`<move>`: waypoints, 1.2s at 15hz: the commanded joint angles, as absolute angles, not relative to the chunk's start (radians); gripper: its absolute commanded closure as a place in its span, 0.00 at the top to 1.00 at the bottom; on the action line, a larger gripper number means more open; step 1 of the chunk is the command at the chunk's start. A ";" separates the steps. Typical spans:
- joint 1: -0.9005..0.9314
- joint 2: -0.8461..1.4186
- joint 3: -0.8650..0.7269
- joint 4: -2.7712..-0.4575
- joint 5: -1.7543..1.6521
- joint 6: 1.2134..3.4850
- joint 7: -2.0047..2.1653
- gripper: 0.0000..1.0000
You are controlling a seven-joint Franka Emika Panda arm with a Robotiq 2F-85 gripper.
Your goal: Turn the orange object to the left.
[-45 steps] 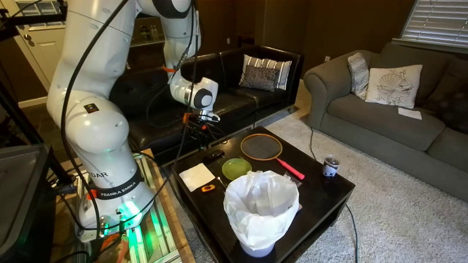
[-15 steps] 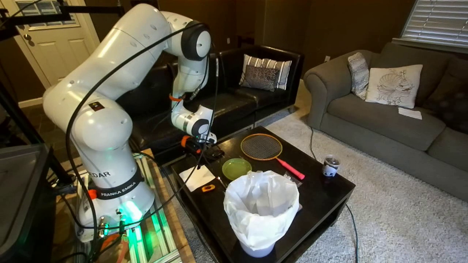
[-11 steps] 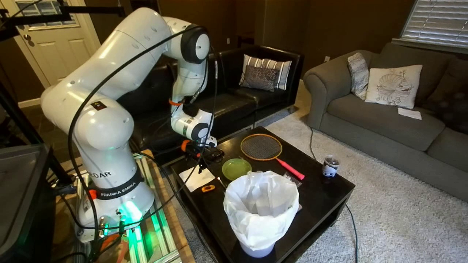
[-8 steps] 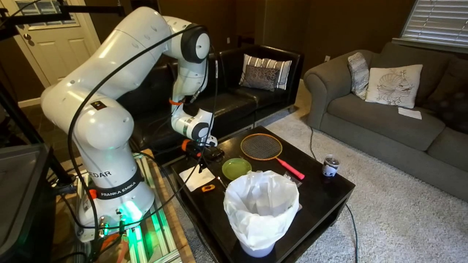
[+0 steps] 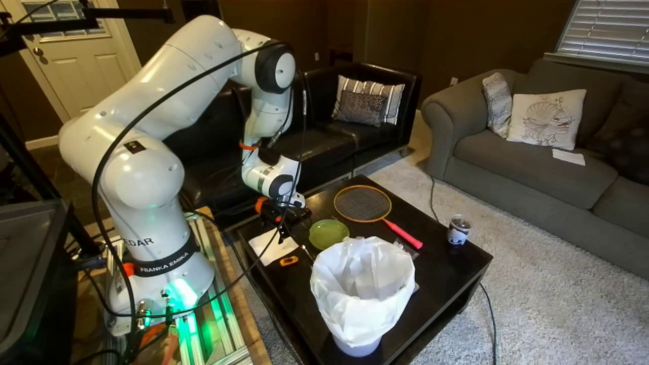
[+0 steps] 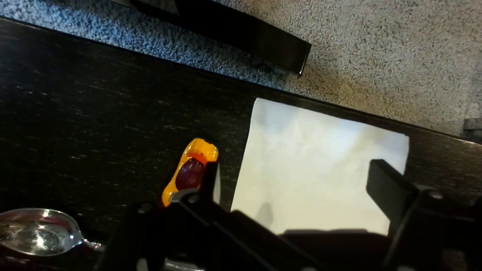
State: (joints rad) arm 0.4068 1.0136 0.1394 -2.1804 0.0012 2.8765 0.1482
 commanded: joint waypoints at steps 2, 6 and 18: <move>0.398 1.094 0.138 -2.116 0.027 2.918 0.186 1.00; 0.395 1.137 0.129 -2.086 0.040 2.925 0.209 1.00; 0.379 1.228 0.107 -2.017 0.076 2.958 0.251 1.00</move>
State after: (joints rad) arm 0.3843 1.1923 0.1054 -2.0463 0.0515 2.9277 0.2405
